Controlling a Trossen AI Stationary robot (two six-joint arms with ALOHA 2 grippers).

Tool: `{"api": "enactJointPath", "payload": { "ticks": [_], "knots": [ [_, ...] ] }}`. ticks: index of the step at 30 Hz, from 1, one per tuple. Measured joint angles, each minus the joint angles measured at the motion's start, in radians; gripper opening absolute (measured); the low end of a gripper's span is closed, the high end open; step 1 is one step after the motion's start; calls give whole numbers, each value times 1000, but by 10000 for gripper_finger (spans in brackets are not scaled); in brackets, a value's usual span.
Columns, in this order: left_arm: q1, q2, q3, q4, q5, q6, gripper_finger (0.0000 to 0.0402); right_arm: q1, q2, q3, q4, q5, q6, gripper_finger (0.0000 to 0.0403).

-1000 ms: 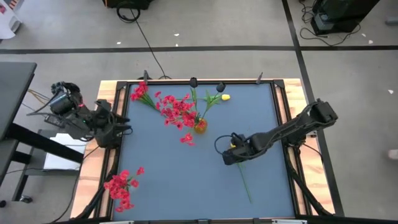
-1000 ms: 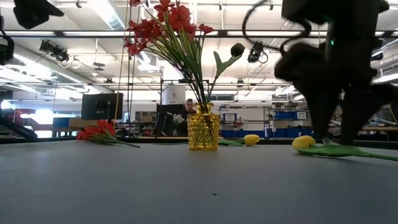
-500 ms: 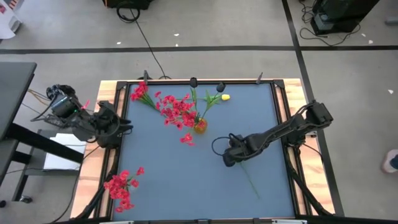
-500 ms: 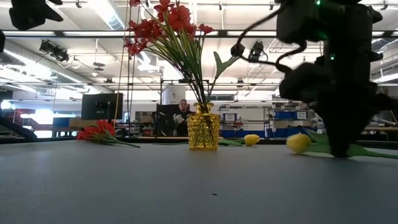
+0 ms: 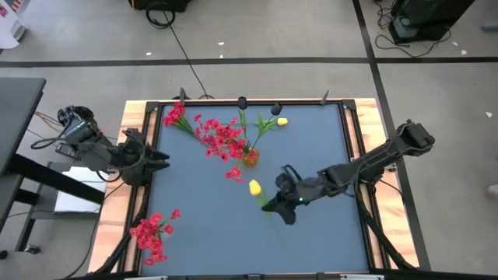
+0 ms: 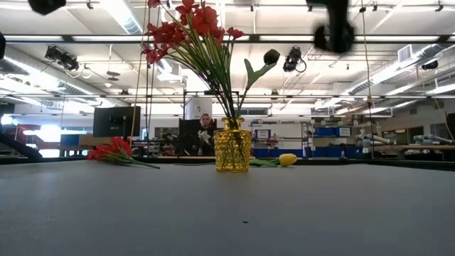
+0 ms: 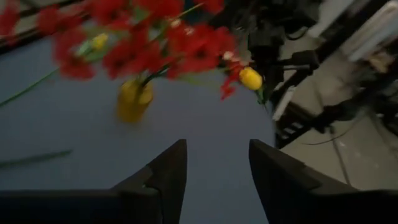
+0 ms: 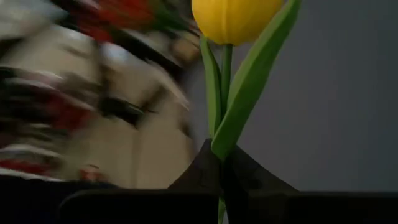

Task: Sort flowers into vase by color
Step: Put the bottom yellow tulip into the transparent vase

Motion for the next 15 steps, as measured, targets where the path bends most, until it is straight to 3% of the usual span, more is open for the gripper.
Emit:
{"api": "enactJointPath", "payload": {
  "ticks": [6, 9, 15],
  "knots": [
    [0, 48, 0, 240, -1, 221, 205, -16, 4, 5, 380, 131, -247, 8],
    [19, 87, 0, 321, -1, 290, 217, -43, 20, 78, 373, 137, -335, 8],
    [100, 172, 0, 437, 28, 359, 238, -114, 140, 343, 217, 28, -497, 8]
  ]
}}
